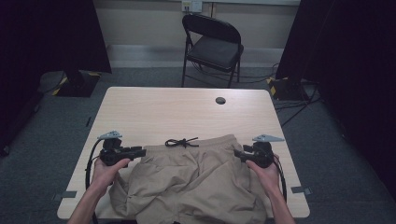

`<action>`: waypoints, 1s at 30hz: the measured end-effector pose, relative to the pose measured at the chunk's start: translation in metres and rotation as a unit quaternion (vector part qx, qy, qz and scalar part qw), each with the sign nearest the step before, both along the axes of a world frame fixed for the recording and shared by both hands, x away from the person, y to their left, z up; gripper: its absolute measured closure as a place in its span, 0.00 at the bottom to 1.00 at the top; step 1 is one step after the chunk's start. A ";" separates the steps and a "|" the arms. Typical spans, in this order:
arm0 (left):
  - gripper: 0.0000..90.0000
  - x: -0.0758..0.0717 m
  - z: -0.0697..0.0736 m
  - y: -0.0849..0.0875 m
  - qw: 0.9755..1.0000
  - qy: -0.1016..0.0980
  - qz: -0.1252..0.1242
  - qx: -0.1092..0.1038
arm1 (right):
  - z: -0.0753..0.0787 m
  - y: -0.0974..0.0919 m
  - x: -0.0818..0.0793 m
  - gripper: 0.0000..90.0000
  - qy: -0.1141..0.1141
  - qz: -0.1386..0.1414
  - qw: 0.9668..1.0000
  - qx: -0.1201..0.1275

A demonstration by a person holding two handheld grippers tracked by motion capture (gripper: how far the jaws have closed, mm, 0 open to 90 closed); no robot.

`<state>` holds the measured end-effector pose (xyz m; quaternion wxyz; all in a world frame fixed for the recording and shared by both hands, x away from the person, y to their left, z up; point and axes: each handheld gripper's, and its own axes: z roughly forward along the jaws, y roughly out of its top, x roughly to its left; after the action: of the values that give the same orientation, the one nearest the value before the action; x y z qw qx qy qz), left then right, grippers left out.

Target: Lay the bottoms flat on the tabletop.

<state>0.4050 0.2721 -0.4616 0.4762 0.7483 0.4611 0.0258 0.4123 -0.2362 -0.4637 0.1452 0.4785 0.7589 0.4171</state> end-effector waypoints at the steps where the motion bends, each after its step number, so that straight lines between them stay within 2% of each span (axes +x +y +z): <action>1: 0.73 0.000 0.000 0.000 1.000 0.000 0.000 0.000 | 0.000 0.000 0.000 0.51 0.000 0.000 1.000 0.000; 3: 0.73 0.008 -0.016 0.001 0.999 0.024 0.009 0.021 | -0.006 -0.004 0.015 0.47 0.012 -0.012 1.000 -0.009; 7: 0.69 0.007 -0.020 -0.001 0.999 0.034 -0.002 0.032 | -0.010 -0.003 0.023 0.47 0.020 -0.010 1.000 -0.005; 10: 0.66 -0.001 -0.023 -0.004 0.998 0.035 -0.011 0.059 | -0.019 0.003 0.025 0.47 0.032 0.000 0.999 -0.008; 14: 0.63 -0.010 -0.031 -0.001 0.998 0.036 -0.007 0.056 | -0.022 0.008 0.025 0.48 0.034 0.007 0.999 -0.014; 15: 0.62 -0.015 -0.033 0.002 0.999 0.037 -0.004 0.037 | -0.023 0.010 0.025 0.49 0.033 0.009 0.999 -0.019; 16: 0.61 -0.017 -0.034 0.003 0.999 0.036 0.000 0.035 | -0.023 0.011 0.025 0.50 0.034 0.007 0.999 -0.021; 19: 0.59 -0.019 -0.033 0.002 0.999 0.032 0.001 0.037 | -0.024 0.011 0.026 0.52 0.031 0.005 0.999 -0.022; 23: 0.59 -0.016 -0.034 -0.007 0.999 0.029 -0.011 0.039 | -0.025 0.013 0.023 0.63 0.030 0.006 0.999 -0.025; 24: 0.59 -0.014 -0.032 -0.013 0.998 0.025 -0.013 0.051 | -0.026 0.013 0.022 0.67 0.031 0.007 0.999 -0.026; 26: 0.59 -0.013 -0.032 -0.014 0.998 0.024 -0.014 0.058 | -0.027 0.013 0.022 0.70 0.029 0.006 0.999 -0.028; 27: 0.59 -0.012 -0.032 -0.015 0.998 0.024 -0.013 0.057 | -0.027 0.013 0.021 0.81 0.028 0.000 0.999 -0.022; 30: 0.68 -0.007 -0.035 -0.010 0.999 0.025 -0.003 0.042 | -0.030 0.011 0.017 0.92 0.028 -0.001 1.000 -0.006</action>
<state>0.3979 0.2619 -0.4967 0.4326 0.7697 0.4689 0.0255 0.4292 -0.2253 -0.4937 0.1275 0.4899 0.7645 0.3991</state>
